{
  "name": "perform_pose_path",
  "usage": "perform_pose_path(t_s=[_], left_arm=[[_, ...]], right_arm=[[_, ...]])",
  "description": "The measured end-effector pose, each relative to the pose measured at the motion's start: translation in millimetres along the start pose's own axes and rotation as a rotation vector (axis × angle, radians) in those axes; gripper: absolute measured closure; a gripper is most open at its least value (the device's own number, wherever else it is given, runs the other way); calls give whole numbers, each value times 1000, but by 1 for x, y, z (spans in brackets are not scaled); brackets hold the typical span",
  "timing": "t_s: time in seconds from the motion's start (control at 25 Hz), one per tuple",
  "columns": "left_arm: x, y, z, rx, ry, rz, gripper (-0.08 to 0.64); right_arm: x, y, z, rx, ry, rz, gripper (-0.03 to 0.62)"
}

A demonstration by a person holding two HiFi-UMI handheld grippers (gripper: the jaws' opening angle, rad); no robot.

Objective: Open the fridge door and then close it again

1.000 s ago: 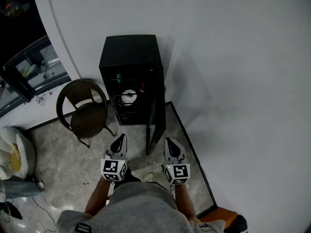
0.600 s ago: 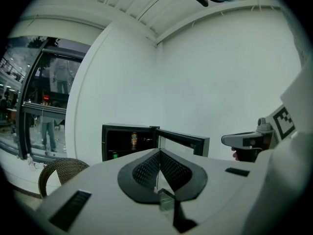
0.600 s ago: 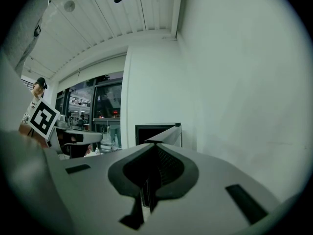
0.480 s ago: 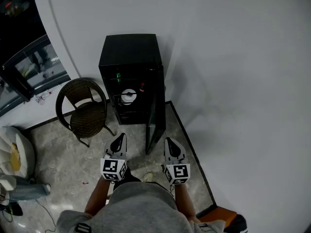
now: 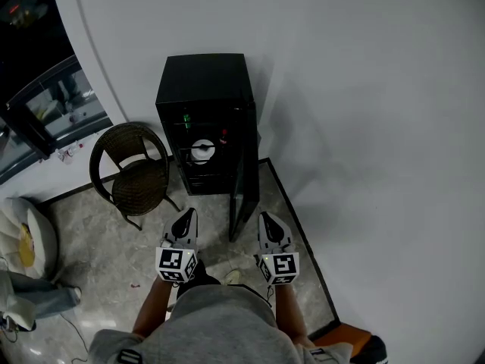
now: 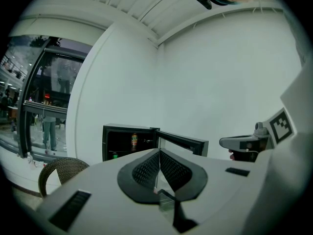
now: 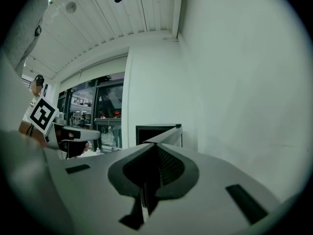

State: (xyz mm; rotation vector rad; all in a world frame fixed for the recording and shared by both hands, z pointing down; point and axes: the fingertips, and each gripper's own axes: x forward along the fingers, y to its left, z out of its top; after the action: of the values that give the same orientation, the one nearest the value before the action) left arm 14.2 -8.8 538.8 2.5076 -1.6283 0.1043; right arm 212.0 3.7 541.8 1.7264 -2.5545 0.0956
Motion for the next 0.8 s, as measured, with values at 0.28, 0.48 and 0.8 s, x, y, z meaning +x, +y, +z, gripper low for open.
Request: perform_pose_path(t_s=[0.28, 0.48, 0.8], left_arm=[[-4, 7, 1, -1, 3, 17, 555], [-7, 11, -2, 1, 6, 38, 555], [-10, 25, -3, 1, 14, 59, 555]], right_arm=[[11, -2, 1, -17, -6, 41, 566], [21, -3, -12, 16, 19, 99, 434], [37, -4, -20, -16, 44, 80, 428]])
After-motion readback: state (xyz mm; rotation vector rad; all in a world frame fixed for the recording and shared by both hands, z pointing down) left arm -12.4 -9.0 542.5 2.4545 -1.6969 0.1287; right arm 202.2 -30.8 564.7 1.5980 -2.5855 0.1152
